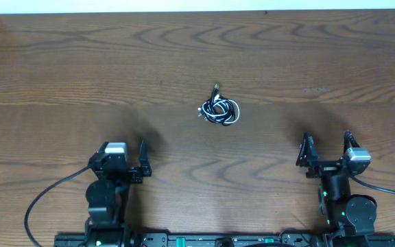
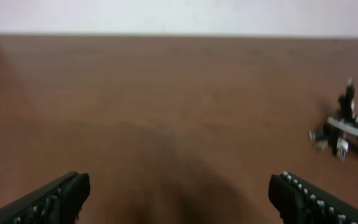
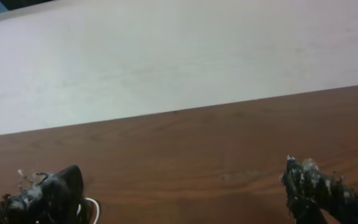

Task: Untangle cables
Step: 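Move both grippers forward toward the tangled black and white cables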

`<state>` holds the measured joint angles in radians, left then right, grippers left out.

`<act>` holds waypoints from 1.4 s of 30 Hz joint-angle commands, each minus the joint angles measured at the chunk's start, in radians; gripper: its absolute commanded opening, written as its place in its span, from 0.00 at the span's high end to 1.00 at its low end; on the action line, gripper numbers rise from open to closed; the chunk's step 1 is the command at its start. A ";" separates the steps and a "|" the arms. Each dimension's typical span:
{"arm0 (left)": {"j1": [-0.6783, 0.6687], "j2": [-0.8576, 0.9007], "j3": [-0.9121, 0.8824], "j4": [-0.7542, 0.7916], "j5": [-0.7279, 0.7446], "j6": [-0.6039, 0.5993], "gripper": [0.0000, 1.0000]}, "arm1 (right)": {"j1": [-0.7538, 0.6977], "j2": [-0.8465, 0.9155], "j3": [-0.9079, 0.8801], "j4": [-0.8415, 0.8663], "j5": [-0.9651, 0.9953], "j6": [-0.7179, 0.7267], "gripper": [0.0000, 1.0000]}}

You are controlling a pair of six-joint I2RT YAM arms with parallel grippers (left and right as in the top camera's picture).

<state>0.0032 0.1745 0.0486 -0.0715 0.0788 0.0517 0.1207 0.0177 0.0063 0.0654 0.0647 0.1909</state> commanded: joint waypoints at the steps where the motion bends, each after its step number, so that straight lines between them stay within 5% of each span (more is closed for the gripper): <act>1: -0.005 0.087 0.073 0.001 0.013 -0.008 0.04 | -0.009 0.003 -0.001 -0.015 0.027 0.007 0.01; 15: -0.005 0.452 0.295 0.000 0.018 -0.008 0.04 | -0.009 0.192 0.033 -0.032 0.042 0.006 0.01; 32: -0.005 0.716 0.496 -0.010 0.124 -0.080 0.04 | -0.009 0.818 0.314 -0.025 0.036 -0.040 0.01; 42: -0.005 0.855 0.692 -0.349 0.150 -0.092 0.04 | -0.009 1.199 0.587 -0.174 -0.018 -0.103 0.01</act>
<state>0.0025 1.0000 0.6693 -0.3679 0.2081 -0.0273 0.1143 1.1545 0.5205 -0.0757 0.0612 0.1173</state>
